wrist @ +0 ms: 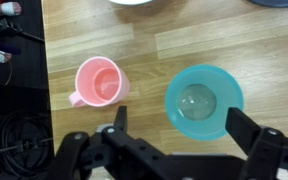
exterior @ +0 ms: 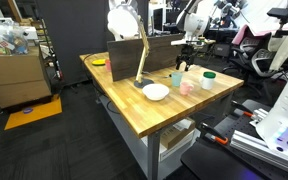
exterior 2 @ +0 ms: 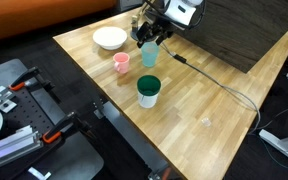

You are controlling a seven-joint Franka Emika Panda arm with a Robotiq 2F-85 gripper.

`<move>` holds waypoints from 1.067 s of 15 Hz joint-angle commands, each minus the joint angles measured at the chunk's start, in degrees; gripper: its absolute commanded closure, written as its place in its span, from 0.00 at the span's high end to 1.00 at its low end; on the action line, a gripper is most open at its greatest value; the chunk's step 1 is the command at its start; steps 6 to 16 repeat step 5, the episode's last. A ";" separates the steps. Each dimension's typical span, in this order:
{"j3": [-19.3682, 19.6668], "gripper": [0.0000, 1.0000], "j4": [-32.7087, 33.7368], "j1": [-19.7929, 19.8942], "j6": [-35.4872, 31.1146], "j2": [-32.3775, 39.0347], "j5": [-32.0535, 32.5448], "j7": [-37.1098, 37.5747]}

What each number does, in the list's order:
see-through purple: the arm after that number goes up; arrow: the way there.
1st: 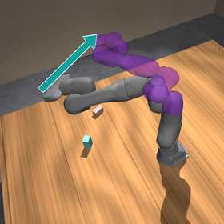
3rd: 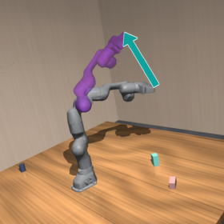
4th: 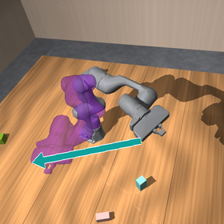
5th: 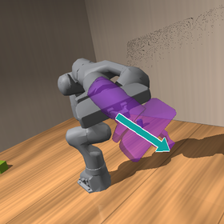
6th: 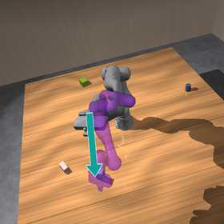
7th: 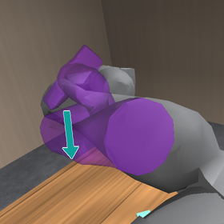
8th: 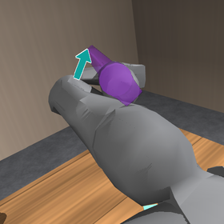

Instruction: Pick up the blue cup and pour the water in the white bowl

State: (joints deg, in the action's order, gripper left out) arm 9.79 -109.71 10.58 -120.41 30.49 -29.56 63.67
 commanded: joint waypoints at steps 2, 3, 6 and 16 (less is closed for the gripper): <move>0.00 1.00 -1.19 -0.08 0.07 -1.15 0.21 0.52; 0.00 1.00 -1.38 -0.09 0.01 -1.17 0.21 0.53; 0.02 1.00 -1.52 -0.10 -0.07 -1.17 0.21 0.53; 0.02 1.00 -1.52 -0.10 -0.07 -1.17 0.21 0.53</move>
